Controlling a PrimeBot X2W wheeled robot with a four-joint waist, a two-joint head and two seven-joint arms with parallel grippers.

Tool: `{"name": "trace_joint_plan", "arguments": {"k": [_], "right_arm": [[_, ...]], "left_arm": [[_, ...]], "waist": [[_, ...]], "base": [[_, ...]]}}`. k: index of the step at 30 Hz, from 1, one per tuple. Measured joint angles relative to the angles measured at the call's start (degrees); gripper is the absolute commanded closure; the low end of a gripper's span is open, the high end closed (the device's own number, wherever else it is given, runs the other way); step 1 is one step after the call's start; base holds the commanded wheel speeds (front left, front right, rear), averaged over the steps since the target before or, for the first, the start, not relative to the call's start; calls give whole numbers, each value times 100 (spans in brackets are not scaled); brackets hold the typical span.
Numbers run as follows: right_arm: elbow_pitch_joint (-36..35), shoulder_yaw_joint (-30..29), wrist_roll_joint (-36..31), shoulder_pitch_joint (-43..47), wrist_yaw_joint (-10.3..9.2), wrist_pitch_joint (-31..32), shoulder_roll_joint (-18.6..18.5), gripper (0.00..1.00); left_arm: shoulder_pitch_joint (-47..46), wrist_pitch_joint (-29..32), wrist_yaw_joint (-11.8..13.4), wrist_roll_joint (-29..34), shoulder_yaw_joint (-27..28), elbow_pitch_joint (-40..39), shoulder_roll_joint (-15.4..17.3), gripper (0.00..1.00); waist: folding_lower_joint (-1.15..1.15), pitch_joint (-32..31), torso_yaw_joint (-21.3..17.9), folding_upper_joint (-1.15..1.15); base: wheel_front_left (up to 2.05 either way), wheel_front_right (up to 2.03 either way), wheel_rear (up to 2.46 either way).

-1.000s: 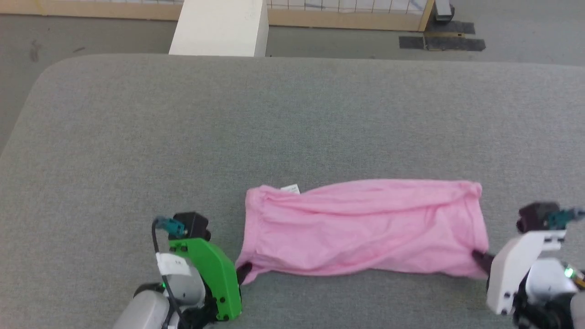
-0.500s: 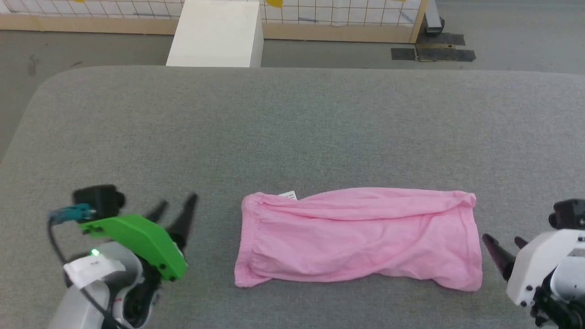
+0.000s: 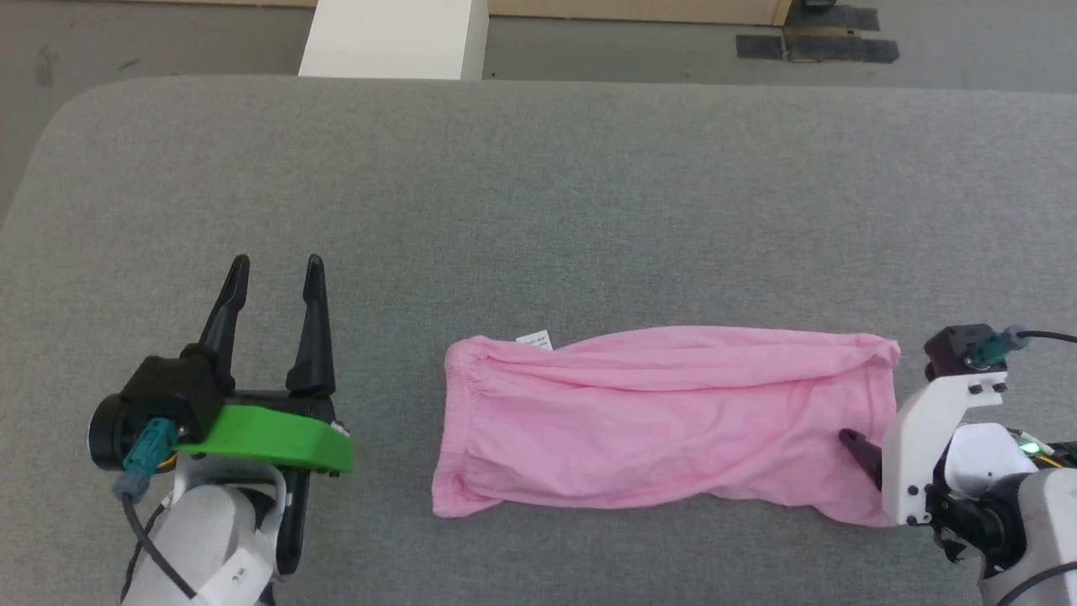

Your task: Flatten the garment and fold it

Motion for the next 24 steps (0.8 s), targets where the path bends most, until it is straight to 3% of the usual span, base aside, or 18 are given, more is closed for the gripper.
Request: {"name": "trace_joint_plan", "arguments": {"k": [3, 4, 5, 6, 13, 19, 24], "right_arm": [[171, 143, 52, -109, 0, -7, -82, 0], [220, 169, 97, -158, 0, -7, -109, 52], [252, 181, 130, -190, 0, -8, -135, 85], [293, 189, 179, -232, 0, -35, -178, 100], [669, -230, 360, -422, 4, -108, -539, 100], [1141, -995, 14, -502, 2, -151, -1029, 100], [1235, -1071, -265, -505, 2, 56, -1112, 100]], "left_arm": [[-47, -21, -44, 112, 15, 89, -115, 0], [-47, -22, -55, 156, 33, 102, -141, 0], [-47, -22, -63, 207, 55, 100, -156, 0], [-47, -22, -77, 267, 98, 91, -185, 0], [-40, -29, -207, 361, 360, 120, -358, 0], [-40, -30, -335, 398, 506, 240, -446, 0], [-34, -46, -401, 398, 595, 413, -479, 0]], "waist": [[0, 85, 34, 0], [0, 105, 39, 0], [0, 119, 41, 0], [0, 130, 40, 0], [0, 112, 11, 0], [0, 91, 28, 0], [0, -8, 24, 0]], "base": [[0, 0, 0], [0, 0, 0], [0, 0, 0], [0, 0, 0], [0, 0, 0], [0, 0, 0], [0, 0, 0]]}}
